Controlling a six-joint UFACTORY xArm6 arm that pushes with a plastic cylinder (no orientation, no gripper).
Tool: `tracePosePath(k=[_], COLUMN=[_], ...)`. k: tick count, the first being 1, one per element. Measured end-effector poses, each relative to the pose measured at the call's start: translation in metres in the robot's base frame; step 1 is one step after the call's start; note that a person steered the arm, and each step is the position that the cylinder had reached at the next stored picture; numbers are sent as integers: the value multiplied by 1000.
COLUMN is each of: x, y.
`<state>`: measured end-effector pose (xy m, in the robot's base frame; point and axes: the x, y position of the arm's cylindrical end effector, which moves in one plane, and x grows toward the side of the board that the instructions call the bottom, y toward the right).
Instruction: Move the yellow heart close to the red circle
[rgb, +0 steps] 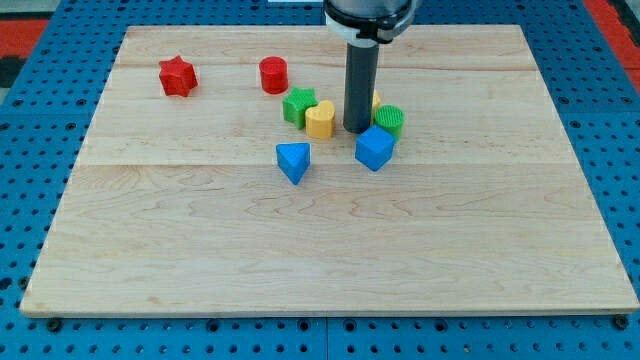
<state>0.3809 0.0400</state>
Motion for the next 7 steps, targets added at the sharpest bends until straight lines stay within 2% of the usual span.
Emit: tracePosePath(k=[1,2,3,4,6,7], x=[-10,-47,-25,20,34,23], y=[21,23,20,20,-33,-51])
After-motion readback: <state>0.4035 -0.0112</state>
